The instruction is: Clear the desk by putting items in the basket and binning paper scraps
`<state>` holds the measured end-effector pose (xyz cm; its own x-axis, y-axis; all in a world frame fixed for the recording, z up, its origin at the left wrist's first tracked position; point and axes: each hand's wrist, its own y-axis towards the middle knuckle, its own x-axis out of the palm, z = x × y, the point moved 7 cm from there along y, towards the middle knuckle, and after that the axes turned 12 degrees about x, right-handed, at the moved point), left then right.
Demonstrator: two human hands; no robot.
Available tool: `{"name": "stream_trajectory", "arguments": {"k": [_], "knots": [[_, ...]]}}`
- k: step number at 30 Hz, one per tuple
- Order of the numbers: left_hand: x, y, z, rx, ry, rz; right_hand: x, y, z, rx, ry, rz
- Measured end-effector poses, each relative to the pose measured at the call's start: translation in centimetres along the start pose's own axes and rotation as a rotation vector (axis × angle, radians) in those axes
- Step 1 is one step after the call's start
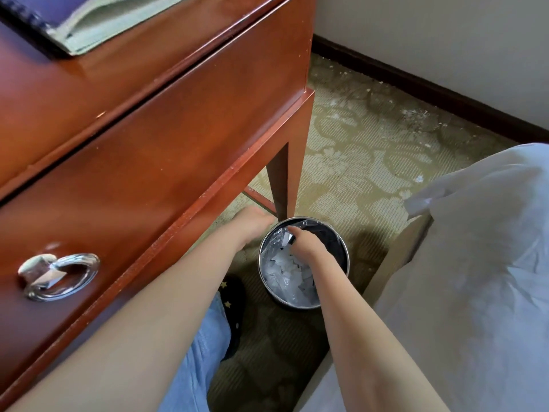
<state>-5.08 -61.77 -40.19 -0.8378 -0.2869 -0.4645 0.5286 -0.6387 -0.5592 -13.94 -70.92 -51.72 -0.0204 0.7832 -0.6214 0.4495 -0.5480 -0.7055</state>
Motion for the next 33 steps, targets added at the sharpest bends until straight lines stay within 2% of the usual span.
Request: {"name": "stream_trajectory", "arguments": {"k": [4,11,15,26,33], "knots": [[0.0,0.1,-0.1,0.018,0.029,-0.029,1.2,0.8,0.2,0.022,-0.189,-0.012],[-0.6,0.1,-0.1,0.028,0.063,-0.032,3.0,1.7,2.3,0.134,-0.361,-0.102],[-0.1,0.0,-0.1,0.016,0.048,-0.023,2.8,1.5,2.5,0.138,-0.32,-0.109],[-0.1,-2.7,2.1,0.061,0.057,-0.011,-0.6,-1.1,-0.5,0.003,-0.194,-0.058],[-1.1,-6.9,3.9,0.083,0.096,0.02,-4.4,-5.5,-2.8,-0.036,-0.103,0.046]]}}
